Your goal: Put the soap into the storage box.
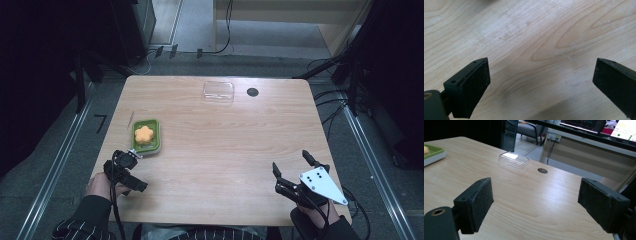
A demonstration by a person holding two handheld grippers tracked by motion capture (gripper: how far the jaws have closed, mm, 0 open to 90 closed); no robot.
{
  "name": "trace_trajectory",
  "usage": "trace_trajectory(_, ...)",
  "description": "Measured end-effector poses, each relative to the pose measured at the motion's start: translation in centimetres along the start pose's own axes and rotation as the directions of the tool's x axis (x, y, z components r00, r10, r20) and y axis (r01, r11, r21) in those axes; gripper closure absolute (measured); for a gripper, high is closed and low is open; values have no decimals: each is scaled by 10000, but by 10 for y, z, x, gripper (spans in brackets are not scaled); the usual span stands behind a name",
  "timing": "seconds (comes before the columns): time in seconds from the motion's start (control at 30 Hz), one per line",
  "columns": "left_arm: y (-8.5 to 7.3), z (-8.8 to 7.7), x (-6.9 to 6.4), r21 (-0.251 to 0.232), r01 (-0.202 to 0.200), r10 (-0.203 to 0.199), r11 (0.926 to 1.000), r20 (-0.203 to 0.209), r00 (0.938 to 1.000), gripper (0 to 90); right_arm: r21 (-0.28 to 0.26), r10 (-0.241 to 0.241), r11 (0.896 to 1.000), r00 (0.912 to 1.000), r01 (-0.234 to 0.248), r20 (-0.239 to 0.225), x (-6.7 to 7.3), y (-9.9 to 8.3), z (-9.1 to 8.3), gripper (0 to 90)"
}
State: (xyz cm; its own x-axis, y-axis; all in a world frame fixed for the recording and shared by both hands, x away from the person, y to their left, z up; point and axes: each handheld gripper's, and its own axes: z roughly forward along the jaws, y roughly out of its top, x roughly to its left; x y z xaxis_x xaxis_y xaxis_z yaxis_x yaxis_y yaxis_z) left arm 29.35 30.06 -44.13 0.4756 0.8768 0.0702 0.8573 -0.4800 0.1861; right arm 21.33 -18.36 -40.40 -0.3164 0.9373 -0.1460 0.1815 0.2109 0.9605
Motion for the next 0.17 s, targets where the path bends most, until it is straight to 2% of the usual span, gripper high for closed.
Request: trace_trajectory(0.17, 3, -4, 3, -297, 76, -81, 9995, -160, 9998, 16, 39, -40, 10000, 10000, 40, -5, -1, 0, 1, 133)
